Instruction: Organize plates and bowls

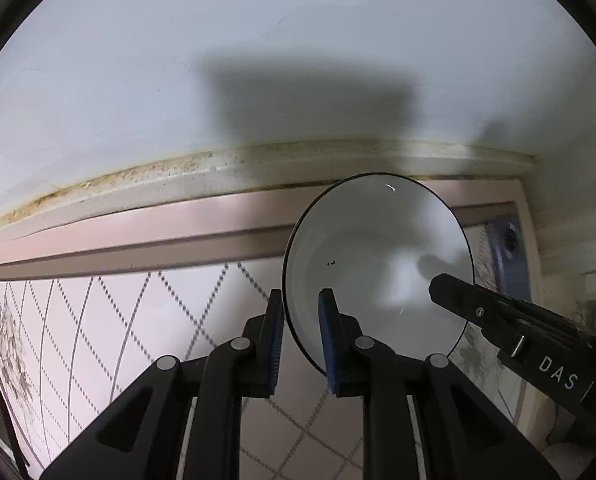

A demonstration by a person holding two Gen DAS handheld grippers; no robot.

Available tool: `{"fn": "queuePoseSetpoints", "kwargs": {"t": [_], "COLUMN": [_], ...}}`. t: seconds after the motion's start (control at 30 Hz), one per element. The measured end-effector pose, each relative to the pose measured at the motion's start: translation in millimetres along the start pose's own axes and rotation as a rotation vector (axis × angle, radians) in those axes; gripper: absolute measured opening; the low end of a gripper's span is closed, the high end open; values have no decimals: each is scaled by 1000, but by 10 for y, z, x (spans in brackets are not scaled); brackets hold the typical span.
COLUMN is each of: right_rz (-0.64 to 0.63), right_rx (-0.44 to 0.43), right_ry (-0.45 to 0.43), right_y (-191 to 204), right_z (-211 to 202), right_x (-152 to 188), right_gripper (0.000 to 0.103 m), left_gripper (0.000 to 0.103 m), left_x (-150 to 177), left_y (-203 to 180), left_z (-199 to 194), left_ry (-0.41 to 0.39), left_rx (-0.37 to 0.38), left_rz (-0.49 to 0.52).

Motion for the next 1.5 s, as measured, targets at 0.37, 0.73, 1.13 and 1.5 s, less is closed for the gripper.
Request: {"fn": "queuePoseSetpoints", "kwargs": {"t": [0.37,0.73,1.13,1.5], "right_rz": [-30,-24,4,0], "right_rx": [-10,15,45,67], "right_ry": [-76,-111,-38,2], "right_y": [235,105,-146,-324], "right_z": [-1036,-2122,-2283,-2081], "right_x": [644,1713,2613,2784], "right_gripper": [16,16,16,16], "left_gripper": [15,15,15,15], "left_x": [535,1388,2141,2350], "left_y": [-135,-395,-498,-537], "left_z": [-1002,-1598,-1493,-1268], "left_ry": [-56,-47,22,68], "left_rx": [82,166,142,98], "left_rz": [79,164,209,231]}}
Point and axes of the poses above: each gripper's, at about its wrist camera, not at the fingertips, and z roughly the way its jaws point, y to its left, x to its underside, the point moved 4 cm from there along z, roughly the way its jaws point, and after that the axes turned 11 degrees about -y, right-handed, at the moved point
